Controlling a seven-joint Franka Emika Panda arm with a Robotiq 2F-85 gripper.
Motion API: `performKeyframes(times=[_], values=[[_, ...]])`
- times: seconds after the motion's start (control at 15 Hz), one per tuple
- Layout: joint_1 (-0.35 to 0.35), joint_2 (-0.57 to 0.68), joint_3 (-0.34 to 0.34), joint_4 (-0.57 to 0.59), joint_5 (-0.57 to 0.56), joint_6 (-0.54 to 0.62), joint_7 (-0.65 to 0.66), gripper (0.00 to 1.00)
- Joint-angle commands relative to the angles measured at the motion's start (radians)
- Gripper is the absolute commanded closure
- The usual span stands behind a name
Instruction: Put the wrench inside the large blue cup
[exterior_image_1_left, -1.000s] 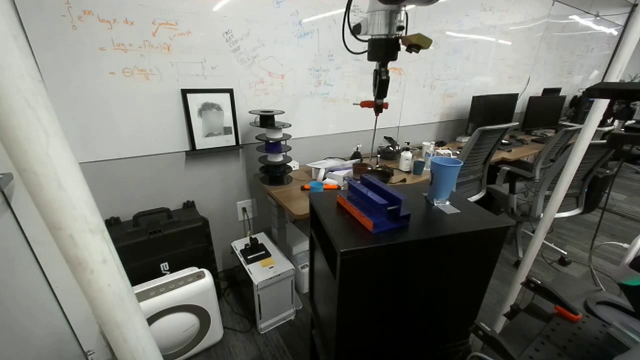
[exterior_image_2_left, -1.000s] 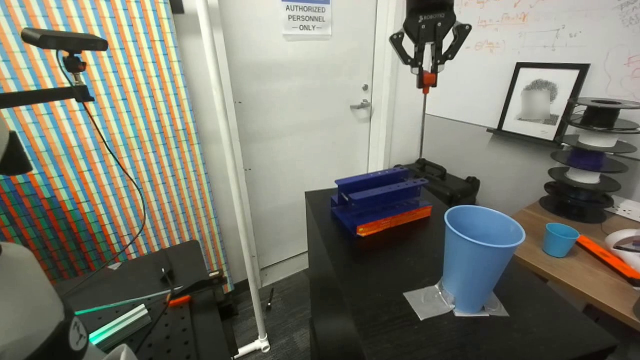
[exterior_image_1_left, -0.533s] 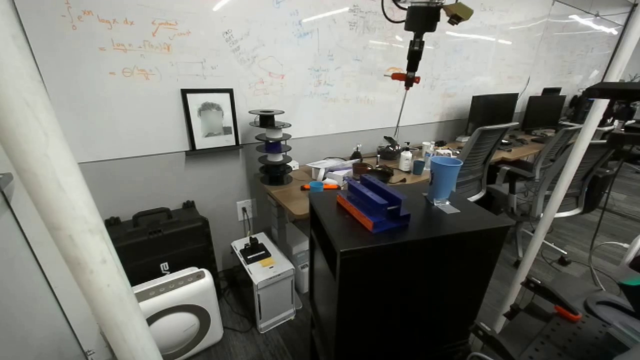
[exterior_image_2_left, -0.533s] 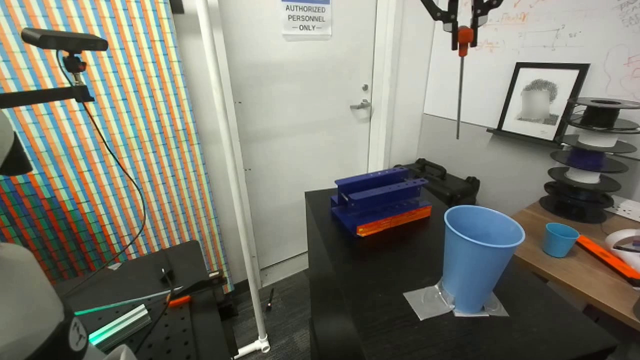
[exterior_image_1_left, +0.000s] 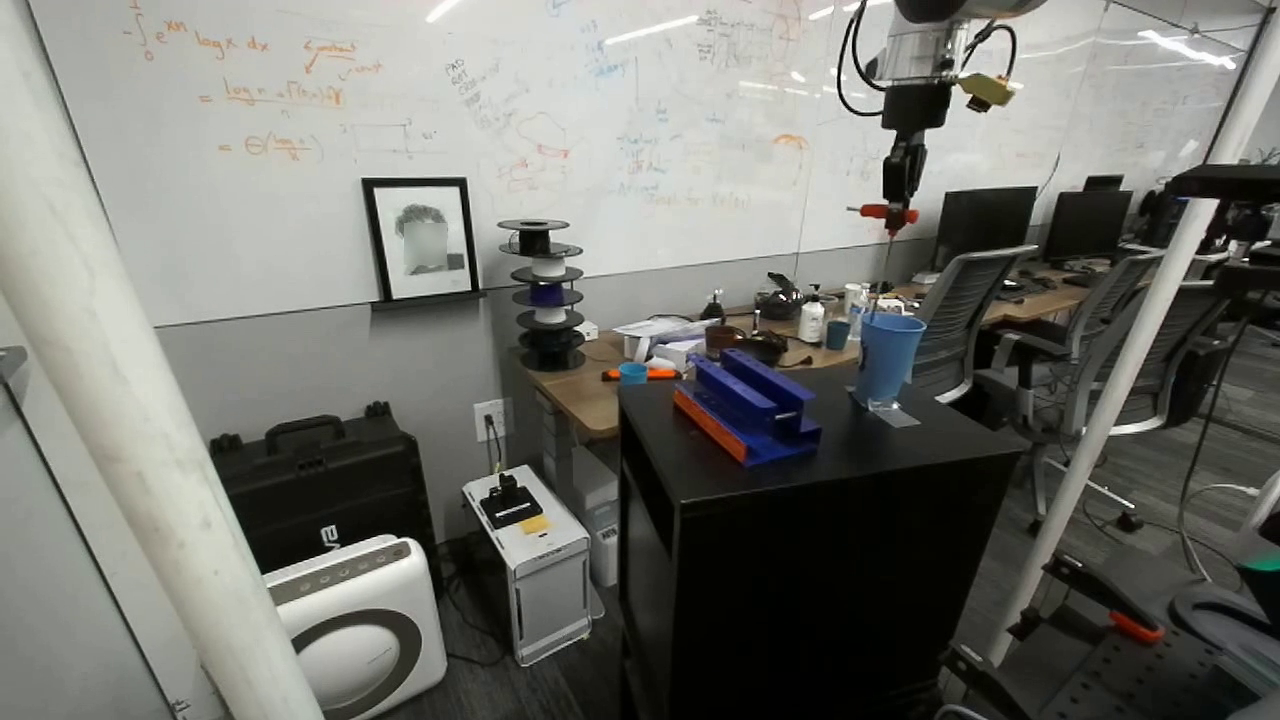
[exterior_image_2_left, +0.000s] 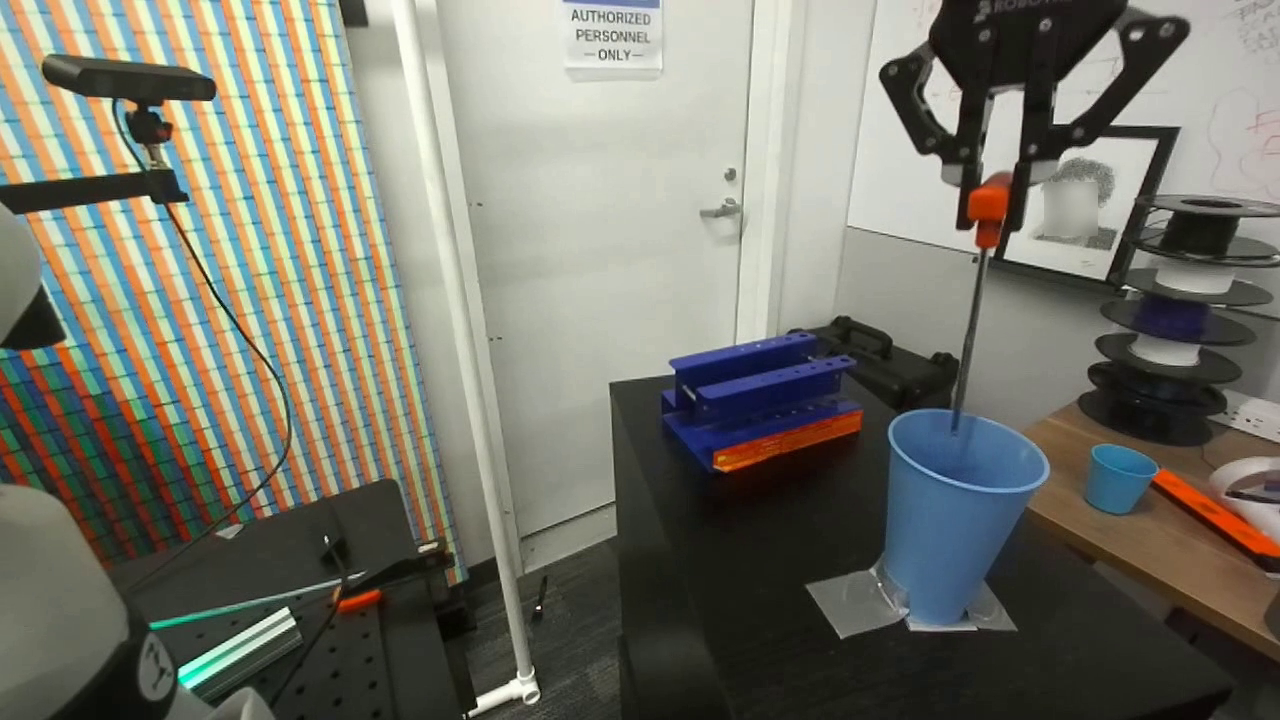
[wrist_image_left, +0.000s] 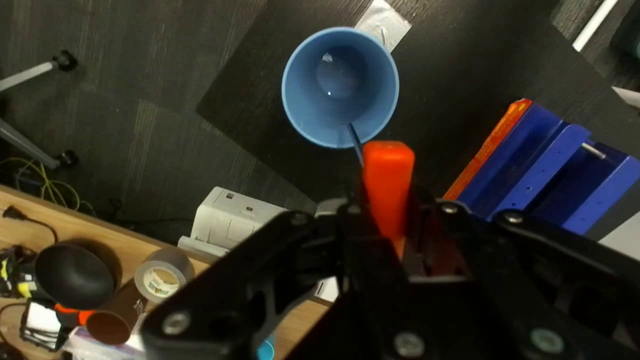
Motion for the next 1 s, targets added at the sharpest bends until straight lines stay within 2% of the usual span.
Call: performKeyframes(times=[0.0, 0.13, 0.2, 0.27, 0.53, 0.73, 0.8, 0.87, 0.93], values=[[0.006, -0.001, 0.002, -0.058, -0.022, 0.024, 0.077, 0.87], [0.004, 0.019, 0.001, -0.072, -0.033, 0.022, 0.107, 0.87], [0.001, 0.035, -0.002, -0.075, -0.048, 0.022, 0.143, 0.54], [-0.001, 0.046, -0.004, -0.078, -0.066, 0.028, 0.188, 0.53], [-0.006, 0.016, -0.010, -0.065, -0.065, 0.027, 0.355, 0.24], [-0.007, -0.060, -0.012, -0.038, -0.016, -0.044, 0.468, 0.02], [-0.005, 0.008, -0.011, -0.047, -0.043, 0.000, 0.406, 0.00], [-0.005, -0.011, -0.011, -0.044, -0.041, -0.010, 0.413, 0.11], [-0.005, -0.015, -0.011, -0.048, -0.041, -0.011, 0.413, 0.04]])
